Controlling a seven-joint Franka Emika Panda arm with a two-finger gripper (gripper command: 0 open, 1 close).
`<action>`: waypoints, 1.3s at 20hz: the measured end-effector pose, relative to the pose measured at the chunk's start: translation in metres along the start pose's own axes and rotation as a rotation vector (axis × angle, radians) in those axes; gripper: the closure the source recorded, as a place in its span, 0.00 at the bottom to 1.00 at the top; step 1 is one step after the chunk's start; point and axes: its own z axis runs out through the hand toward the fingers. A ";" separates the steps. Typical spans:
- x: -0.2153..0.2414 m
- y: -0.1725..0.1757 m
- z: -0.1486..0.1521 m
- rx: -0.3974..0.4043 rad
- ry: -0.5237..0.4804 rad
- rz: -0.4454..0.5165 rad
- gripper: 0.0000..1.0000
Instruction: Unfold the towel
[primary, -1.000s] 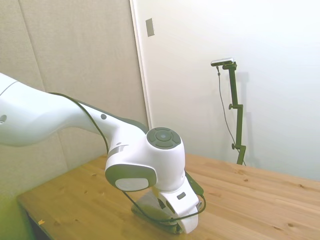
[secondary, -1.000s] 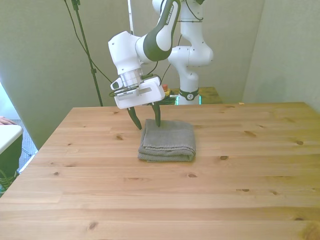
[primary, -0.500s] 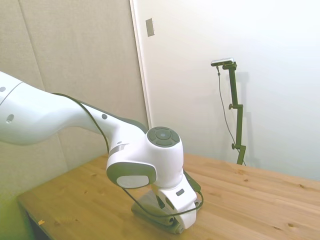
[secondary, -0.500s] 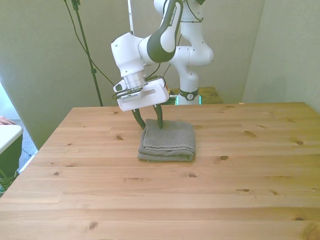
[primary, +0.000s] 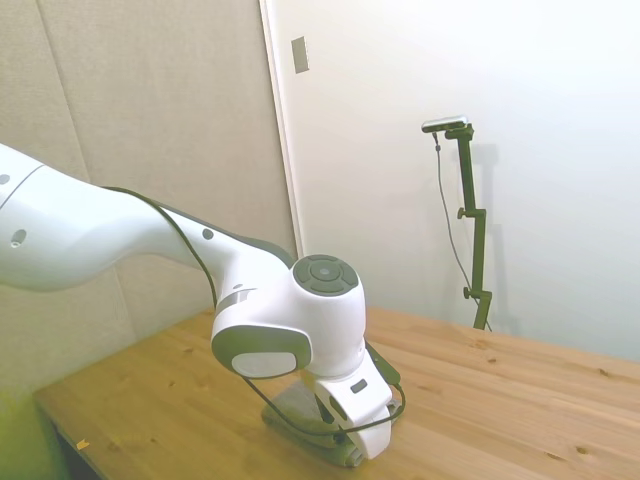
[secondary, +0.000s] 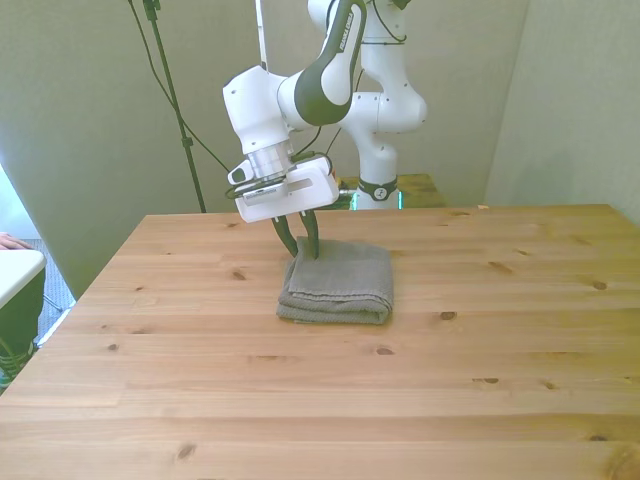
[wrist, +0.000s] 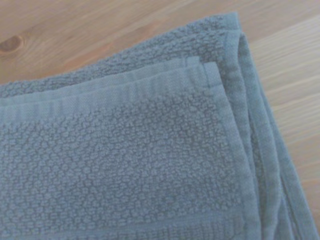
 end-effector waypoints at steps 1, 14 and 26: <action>0.000 0.000 -0.001 0.001 0.001 0.000 1.00; -0.031 -0.042 -0.056 0.084 0.015 -0.119 1.00; -0.148 -0.167 -0.033 0.122 -0.154 -0.609 1.00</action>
